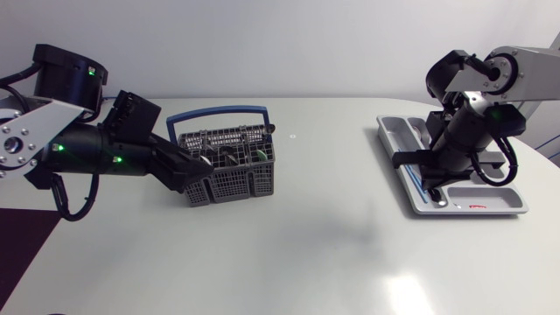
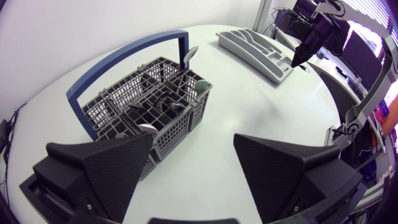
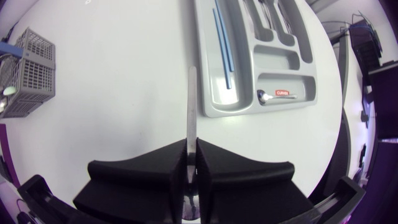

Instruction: Unload the cutlery basket into the drawer organizer.

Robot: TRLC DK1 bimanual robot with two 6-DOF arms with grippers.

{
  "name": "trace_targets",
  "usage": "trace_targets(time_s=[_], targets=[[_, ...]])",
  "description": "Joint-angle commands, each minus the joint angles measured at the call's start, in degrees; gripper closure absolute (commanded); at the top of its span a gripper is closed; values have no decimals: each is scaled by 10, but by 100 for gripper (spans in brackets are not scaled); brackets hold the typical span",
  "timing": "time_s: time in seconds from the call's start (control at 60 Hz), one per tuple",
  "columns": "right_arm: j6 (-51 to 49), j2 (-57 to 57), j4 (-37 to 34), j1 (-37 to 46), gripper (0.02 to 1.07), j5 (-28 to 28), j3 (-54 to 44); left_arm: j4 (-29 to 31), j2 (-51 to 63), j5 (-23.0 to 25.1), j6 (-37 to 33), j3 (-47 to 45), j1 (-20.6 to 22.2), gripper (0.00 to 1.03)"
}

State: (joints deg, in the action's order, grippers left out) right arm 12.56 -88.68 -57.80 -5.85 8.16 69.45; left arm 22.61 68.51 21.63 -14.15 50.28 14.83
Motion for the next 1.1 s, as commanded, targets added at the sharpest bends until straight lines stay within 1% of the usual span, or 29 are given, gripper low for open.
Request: trace_targets(time_s=[0.0, 0.1, 0.133, 0.217, 0.3, 0.317, 0.367, 0.55, 0.633, 0.817, 0.9, 0.983, 1.067, 1.083], targets=[[63, -24, -21, 24, 101, 2, 23, 4, -9, -4, 0, -15, 6, 12], [129, -63, -69, 54, 101, 1, 48, 4, -10, -7, 0, -16, 8, 12], [141, -71, -69, 63, 101, 0, 51, 4, -11, -7, 0, -16, 8, 12], [163, -90, -58, 93, 101, 2, 57, 4, -11, -8, -1, -18, 8, 12], [168, -102, -37, 126, 101, 4, 63, 4, -11, -8, 0, -19, 9, 12], [170, -103, -22, 140, 101, 4, 64, 4, -11, -9, 0, -19, 9, 12], [172, -111, -15, 160, 101, 8, 72, 4, -12, -11, 0, -21, 10, 12], [196, -147, -11, 205, 101, 19, 98, 5, -13, -12, 0, -21, 13, 12], [215, -174, -13, 225, 100, 37, 116, 5, -14, -19, 5, -22, 21, 12], [235, -214, -17, 268, 98, 35, 146, 6, -17, -28, 11, -21, 30, 12], [240, -228, -24, 286, 90, 25, 160, 8, -18, -29, 12, -21, 33, 12], [239, -249, -26, 303, 89, 17, 176, 8, -20, -32, 14, -21, 36, 12], [238, -272, -38, 320, 79, -6, 194, 8, -22, -37, 15, -22, 41, 12], [238, -273, -36, 322, 79, -7, 195, 8, -23, -38, 15, -22, 42, 12]])
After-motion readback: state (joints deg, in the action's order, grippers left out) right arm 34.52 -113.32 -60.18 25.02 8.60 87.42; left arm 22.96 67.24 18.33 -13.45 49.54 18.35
